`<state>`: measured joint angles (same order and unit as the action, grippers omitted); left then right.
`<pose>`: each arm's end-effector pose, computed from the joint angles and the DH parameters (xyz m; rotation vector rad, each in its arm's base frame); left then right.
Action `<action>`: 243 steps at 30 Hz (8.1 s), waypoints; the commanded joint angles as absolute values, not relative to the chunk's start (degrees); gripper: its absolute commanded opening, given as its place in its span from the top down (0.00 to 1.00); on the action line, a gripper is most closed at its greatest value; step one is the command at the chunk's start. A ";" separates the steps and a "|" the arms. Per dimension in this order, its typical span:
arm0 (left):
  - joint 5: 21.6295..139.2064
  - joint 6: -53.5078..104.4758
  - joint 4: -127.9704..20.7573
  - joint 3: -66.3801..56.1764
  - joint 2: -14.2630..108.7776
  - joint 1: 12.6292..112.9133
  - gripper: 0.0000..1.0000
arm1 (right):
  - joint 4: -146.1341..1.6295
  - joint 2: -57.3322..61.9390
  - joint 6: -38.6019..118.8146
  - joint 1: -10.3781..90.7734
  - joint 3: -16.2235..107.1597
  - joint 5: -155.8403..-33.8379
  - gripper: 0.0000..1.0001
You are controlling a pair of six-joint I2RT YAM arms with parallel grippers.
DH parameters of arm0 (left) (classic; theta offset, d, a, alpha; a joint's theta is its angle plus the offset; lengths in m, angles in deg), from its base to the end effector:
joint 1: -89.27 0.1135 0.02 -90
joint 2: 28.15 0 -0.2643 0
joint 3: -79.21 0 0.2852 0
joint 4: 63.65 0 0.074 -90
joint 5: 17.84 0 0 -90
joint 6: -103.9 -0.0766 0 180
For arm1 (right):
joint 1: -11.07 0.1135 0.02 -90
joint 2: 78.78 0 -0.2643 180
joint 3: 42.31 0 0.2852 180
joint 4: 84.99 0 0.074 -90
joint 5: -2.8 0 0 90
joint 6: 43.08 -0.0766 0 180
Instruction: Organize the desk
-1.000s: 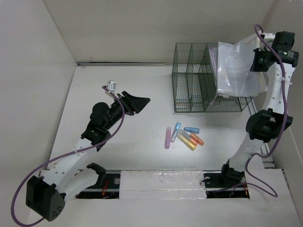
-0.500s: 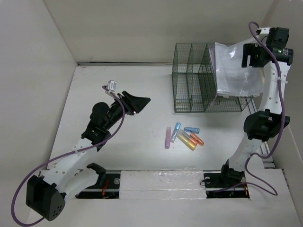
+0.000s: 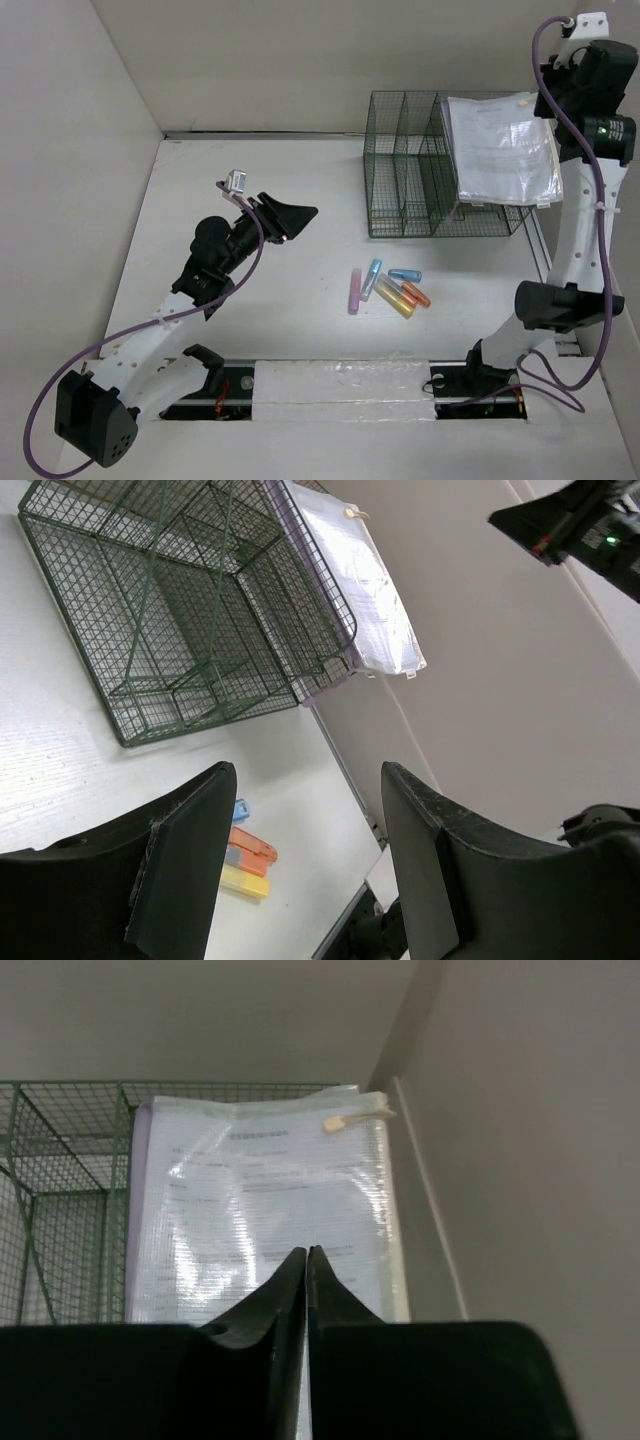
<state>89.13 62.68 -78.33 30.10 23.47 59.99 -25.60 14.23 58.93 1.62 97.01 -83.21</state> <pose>0.2375 -0.1588 0.3392 0.0189 1.5021 -1.3234 0.3714 -0.0672 0.5496 0.0096 1.8107 -0.3296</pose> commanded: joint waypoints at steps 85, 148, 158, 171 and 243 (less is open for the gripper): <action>57.38 41.68 -63.97 -4.38 64.74 35.56 0.94 | -77.41 -55.13 42.70 37.88 -2.47 -75.33 0.57; 67.81 37.47 -69.52 5.00 67.22 36.71 0.58 | -78.82 -55.66 42.09 37.88 -3.80 -77.79 0.57; 70.49 35.52 -68.20 15.47 63.69 32.76 0.50 | -78.91 -54.26 42.09 37.35 -3.71 -77.97 0.57; 64.16 32.89 -63.20 14.34 69.49 27.75 0.55 | -79.09 -53.73 42.17 37.35 -3.62 -78.23 0.57; 56.68 37.62 -67.15 -3.73 71.62 33.03 0.66 | -78.30 -55.57 41.82 37.35 -3.62 -79.03 0.57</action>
